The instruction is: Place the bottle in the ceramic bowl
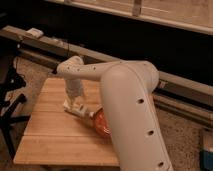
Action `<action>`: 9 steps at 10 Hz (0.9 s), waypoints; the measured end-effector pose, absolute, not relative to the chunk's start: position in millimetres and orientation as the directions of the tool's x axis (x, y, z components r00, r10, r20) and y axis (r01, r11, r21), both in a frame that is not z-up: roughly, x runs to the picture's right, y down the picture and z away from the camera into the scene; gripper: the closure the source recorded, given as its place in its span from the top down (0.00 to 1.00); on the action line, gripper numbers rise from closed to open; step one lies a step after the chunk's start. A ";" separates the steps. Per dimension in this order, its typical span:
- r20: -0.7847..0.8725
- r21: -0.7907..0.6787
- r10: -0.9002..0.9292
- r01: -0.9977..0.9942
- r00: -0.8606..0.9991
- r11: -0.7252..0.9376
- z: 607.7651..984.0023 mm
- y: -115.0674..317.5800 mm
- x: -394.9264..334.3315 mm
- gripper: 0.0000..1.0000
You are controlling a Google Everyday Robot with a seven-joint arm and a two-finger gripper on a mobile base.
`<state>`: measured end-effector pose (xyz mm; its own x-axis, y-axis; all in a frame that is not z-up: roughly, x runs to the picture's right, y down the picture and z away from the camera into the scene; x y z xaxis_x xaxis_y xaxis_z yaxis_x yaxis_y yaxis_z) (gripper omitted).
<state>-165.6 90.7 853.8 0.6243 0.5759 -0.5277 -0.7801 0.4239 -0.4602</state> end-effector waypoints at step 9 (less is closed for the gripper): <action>-0.588 -0.454 0.469 -0.749 0.659 0.483 888.9 127.3 -180.2 0.56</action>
